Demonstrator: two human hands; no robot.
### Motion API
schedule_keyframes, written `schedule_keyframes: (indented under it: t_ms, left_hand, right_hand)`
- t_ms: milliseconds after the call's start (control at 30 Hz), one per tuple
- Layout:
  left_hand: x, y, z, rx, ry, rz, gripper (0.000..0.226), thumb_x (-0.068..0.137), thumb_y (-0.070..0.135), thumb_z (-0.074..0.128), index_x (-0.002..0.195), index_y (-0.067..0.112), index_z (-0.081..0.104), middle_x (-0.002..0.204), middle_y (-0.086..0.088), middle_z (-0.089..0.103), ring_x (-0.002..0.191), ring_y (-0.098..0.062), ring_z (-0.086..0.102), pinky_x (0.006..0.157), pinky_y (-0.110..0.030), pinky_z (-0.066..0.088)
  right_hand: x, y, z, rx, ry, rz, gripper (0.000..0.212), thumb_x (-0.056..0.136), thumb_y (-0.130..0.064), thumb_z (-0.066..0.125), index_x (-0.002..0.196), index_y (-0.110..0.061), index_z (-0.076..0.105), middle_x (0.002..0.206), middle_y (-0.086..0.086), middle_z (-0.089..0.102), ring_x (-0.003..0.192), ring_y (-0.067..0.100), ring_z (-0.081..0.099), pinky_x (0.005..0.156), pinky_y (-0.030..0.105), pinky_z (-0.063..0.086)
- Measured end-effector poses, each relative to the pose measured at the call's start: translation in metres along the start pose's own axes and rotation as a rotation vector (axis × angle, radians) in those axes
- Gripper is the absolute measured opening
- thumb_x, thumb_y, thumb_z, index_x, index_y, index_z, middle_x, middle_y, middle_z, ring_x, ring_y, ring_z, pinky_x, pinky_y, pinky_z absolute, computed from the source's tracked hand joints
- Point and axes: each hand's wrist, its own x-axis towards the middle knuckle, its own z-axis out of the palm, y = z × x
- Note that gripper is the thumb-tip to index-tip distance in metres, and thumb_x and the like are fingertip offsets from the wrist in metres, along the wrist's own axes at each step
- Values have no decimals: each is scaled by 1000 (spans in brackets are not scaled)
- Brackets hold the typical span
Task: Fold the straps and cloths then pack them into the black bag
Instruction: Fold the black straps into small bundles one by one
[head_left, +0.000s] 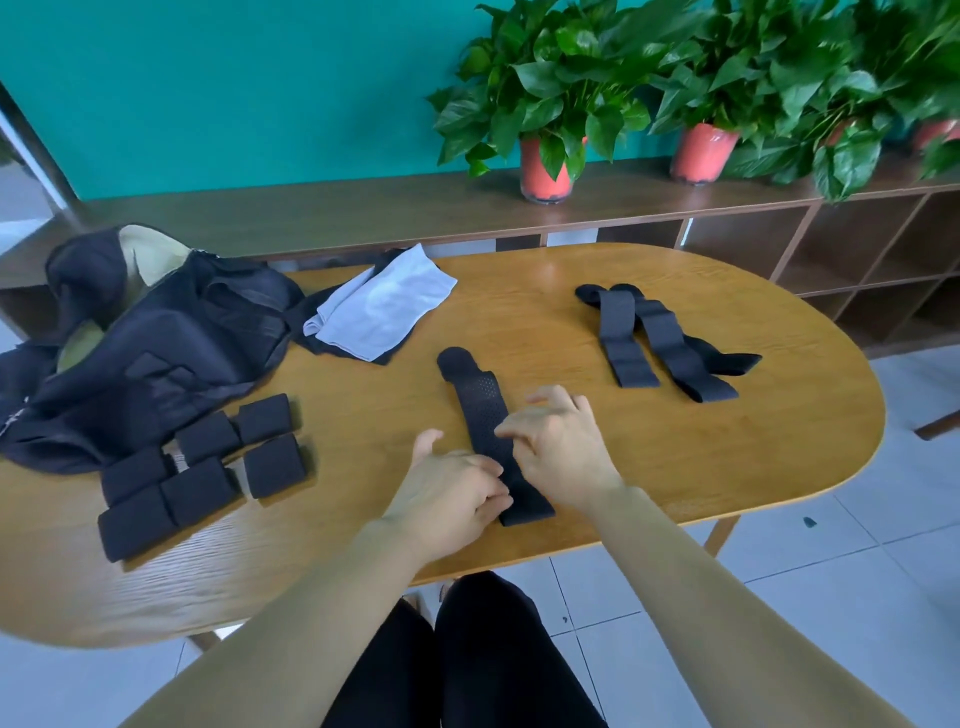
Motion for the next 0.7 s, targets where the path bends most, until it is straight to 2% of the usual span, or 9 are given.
schedule_keyframes:
  t_ms: [100,167,233,300,500,700]
  left_hand:
    - [-4,-10,2,-1,-3,13,31,96,48,46,118,38,65,136,19,52,127,0,42,109,-40,-10]
    - [-8,-21,1,-44,-3,28,30,92,49,52,116,37,66,134,20,54,126,2,42,109,-37,-13]
    - [-12,-32,1,-82,-2,45,28,91,48,56,112,36,69,132,20,56,125,4,44,108,-32,-15]
    - [-13,-40,0,-113,-6,61,27,90,48,58,110,35,71,131,19,57,125,5,44,108,-28,-15]
    - [-11,-51,1,-157,-44,99,29,88,48,60,112,35,70,132,21,55,127,10,38,111,-23,-11]
    - [-12,-62,7,-242,-7,134,27,86,50,61,109,38,70,130,23,56,126,12,38,112,-22,-12]
  right_hand:
    - [-14,-12,6,24,-11,-27,35,73,-8,47,86,-23,76,88,-11,73,106,24,54,82,34,31]
    - [-17,-16,12,-25,-138,-42,34,82,-7,48,100,-22,73,107,-9,69,120,24,45,89,33,27]
    - [-14,-17,17,-101,-241,-42,34,90,-12,48,118,-24,64,131,-7,56,133,23,31,99,35,24]
    - [-4,-17,21,-172,-276,-37,36,94,-17,44,128,-26,53,140,-8,46,136,23,23,103,37,23]
    - [40,-12,32,-291,-383,35,50,96,-19,39,144,-33,31,153,-8,27,141,25,11,108,40,18]
    - [73,3,42,-344,-445,77,55,96,-19,36,146,-38,23,156,-9,19,141,26,8,109,44,14]
